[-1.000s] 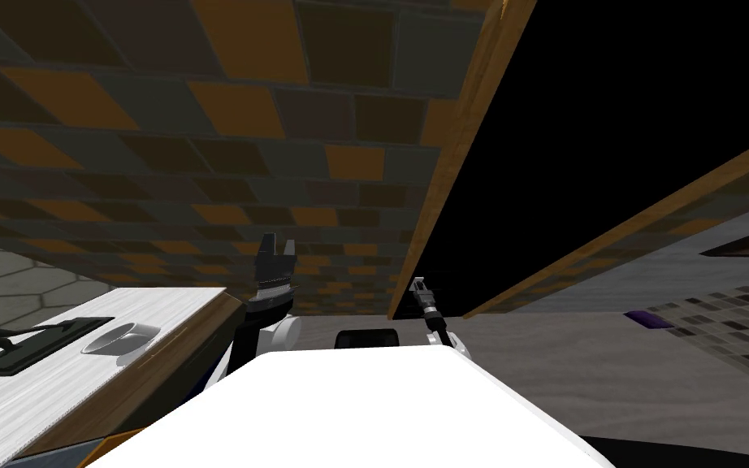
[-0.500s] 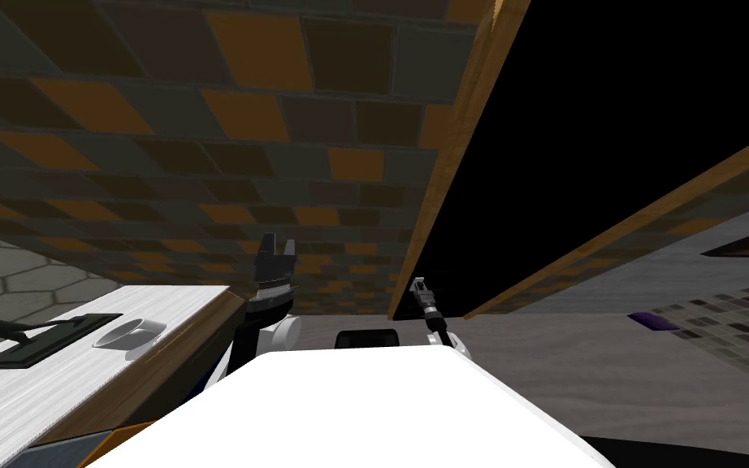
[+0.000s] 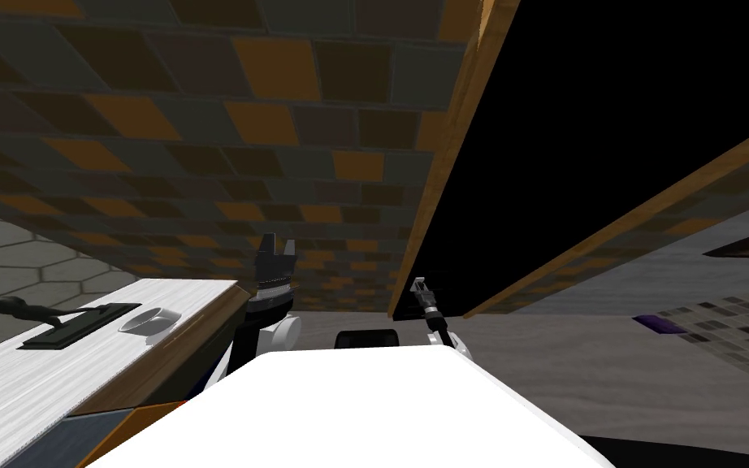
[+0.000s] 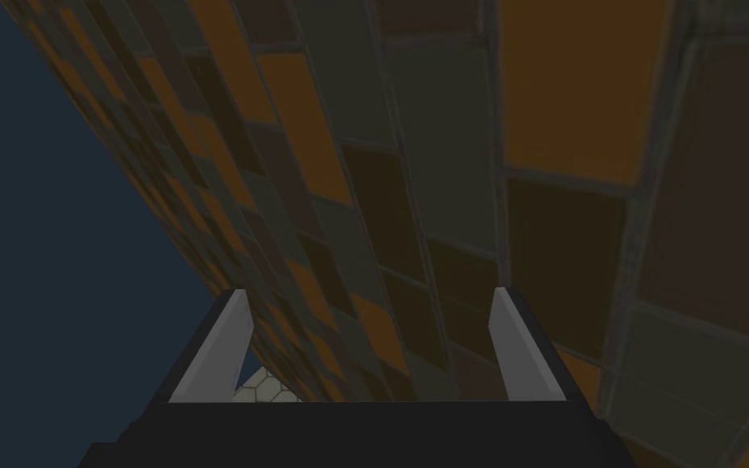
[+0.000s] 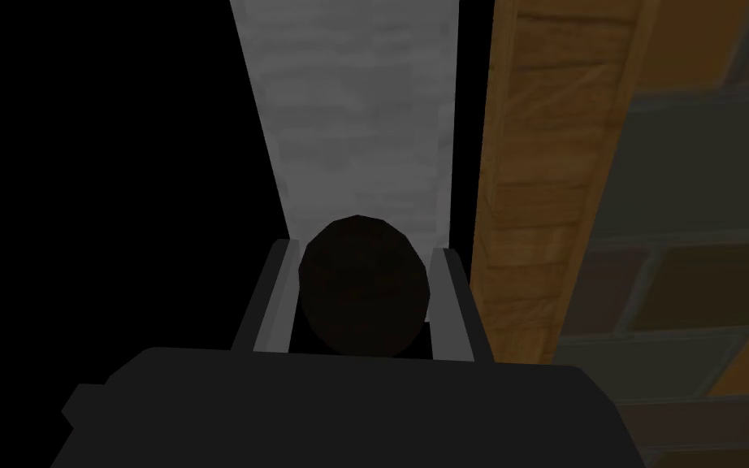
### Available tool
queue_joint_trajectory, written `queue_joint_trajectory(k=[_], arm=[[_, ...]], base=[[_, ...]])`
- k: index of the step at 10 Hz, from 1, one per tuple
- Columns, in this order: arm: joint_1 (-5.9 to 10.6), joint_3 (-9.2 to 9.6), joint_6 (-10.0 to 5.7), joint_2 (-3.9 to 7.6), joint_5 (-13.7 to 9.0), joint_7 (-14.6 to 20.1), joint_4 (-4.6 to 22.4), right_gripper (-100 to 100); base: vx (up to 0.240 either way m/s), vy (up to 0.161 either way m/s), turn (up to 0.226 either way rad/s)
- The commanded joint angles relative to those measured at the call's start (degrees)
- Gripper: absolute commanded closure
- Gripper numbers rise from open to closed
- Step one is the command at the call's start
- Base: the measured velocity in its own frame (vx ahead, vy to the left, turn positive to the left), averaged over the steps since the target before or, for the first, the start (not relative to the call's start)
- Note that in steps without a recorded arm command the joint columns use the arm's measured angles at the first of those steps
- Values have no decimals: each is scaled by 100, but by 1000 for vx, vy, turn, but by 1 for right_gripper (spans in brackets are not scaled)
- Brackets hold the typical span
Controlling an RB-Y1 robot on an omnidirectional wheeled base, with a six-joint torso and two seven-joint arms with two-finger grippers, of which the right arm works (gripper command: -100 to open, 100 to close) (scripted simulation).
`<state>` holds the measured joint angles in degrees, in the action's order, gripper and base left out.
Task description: Pull the door open
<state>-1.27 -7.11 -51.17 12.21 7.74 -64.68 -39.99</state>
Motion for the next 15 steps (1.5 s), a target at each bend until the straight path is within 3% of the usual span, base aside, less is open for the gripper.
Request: queue_joint_trajectory(k=[1, 15], arm=[[7, 61, 1, -33, -32, 274, -12, 100], [81, 259, -3, 12, -427, 2165, 59, 100]], base=[[-44, -12, 51], [-38, -9, 32]])
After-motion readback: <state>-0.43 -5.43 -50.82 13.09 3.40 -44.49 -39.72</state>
